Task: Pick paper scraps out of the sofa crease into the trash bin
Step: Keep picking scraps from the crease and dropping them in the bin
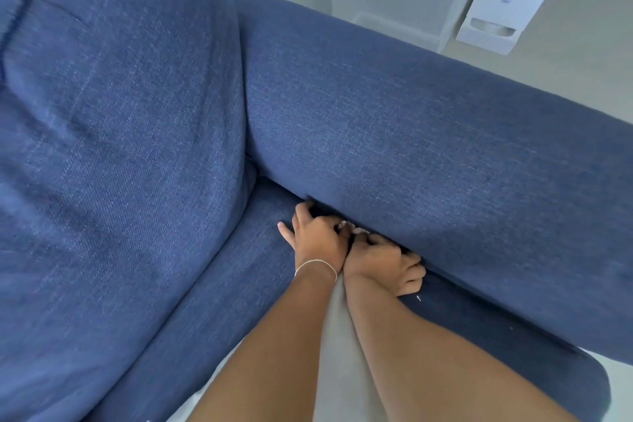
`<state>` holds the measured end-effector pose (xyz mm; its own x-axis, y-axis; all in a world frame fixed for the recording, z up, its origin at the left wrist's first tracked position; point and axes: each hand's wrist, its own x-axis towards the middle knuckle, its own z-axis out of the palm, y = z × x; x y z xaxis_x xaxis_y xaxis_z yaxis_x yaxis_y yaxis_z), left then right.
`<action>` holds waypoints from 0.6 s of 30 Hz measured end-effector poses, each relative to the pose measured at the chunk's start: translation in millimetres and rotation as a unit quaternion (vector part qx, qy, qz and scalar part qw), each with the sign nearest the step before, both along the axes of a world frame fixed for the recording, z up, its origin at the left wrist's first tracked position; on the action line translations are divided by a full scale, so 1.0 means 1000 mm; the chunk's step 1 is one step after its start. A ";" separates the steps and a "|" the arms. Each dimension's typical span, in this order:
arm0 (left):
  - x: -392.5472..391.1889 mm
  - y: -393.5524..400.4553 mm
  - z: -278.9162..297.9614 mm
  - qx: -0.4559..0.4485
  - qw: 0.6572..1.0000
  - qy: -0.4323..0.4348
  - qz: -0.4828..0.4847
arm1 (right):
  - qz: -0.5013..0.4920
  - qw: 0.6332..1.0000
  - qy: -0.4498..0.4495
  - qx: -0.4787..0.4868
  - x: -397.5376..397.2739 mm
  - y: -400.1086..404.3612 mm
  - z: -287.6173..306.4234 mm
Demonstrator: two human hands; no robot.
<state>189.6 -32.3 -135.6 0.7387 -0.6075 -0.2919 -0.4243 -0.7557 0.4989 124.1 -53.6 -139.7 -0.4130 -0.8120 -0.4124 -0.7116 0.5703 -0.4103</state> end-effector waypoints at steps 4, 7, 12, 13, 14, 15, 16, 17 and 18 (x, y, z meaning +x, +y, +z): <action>-0.003 0.012 0.004 -0.074 0.997 0.012 0.009 | 0.013 0.999 -0.047 -0.023 -0.008 0.004 0.005; -0.014 0.023 0.008 -0.154 0.987 0.022 0.034 | 0.054 0.994 -0.086 -0.035 -0.020 0.009 0.014; -0.036 0.045 0.026 -0.217 0.971 0.007 0.096 | 0.198 0.960 -0.152 -0.126 -0.059 0.030 0.033; -0.038 0.046 0.033 -0.211 0.972 0.001 0.104 | 0.213 0.953 -0.163 -0.141 -0.068 0.034 0.040; -0.038 0.046 0.041 -0.204 0.972 -0.003 0.112 | 0.219 0.947 -0.175 -0.154 -0.076 0.035 0.048; -0.037 0.043 0.050 -0.200 0.972 0.000 0.123 | 0.218 0.943 -0.190 -0.167 -0.082 0.035 0.056; -0.036 0.040 0.061 -0.199 0.970 0.009 0.140 | 0.215 0.938 -0.207 -0.175 -0.087 0.034 0.066; -0.036 0.036 0.073 -0.202 0.966 0.020 0.160 | 0.216 0.933 -0.224 -0.182 -0.090 0.032 0.076; -0.038 0.032 0.085 -0.207 0.962 0.033 0.174 | 0.219 0.928 -0.238 -0.186 -0.093 0.029 0.087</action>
